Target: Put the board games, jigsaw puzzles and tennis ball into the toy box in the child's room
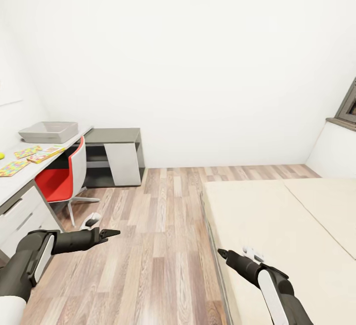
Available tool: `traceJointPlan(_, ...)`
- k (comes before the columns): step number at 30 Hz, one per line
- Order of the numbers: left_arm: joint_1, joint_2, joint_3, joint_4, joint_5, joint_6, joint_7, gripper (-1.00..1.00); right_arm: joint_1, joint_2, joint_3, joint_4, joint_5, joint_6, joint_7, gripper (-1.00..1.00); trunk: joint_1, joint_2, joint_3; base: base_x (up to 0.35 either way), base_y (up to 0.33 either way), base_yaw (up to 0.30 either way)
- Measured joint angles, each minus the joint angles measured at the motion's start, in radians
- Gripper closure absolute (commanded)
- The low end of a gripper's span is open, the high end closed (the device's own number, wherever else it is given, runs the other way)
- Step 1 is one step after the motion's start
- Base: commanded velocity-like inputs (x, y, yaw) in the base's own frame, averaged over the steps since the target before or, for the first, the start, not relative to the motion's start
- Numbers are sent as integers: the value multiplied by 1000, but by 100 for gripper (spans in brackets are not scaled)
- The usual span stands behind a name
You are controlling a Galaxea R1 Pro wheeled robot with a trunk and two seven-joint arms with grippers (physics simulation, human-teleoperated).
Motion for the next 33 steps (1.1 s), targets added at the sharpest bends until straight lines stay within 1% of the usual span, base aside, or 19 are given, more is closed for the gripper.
traceJointPlan(8, 0, 0, 0, 0, 0, 0, 0, -100, 0, 0, 2, 0, 4, -1, 0, -100, 0, 0, 0, 0, -12, 0)
traceJointPlan(13, 0, 0, 0, 0, 0, 0, 0, -100, 0, 0, 9, 0, 13, -15, -2, -100, 0, 0, 0, 0, -1, 0)
traceJointPlan(18, 0, 0, 0, 0, 0, 0, 0, -100, 0, 0, 8, 1, 13, -20, -1, -100, 0, 0, 0, 0, -19, 0)
traceJointPlan(33, 0, 0, 1, 0, 0, 0, -1, -100, 0, 0, 8, 5, 11, -21, -1, -100, 0, 0, 0, 0, -148, 0)
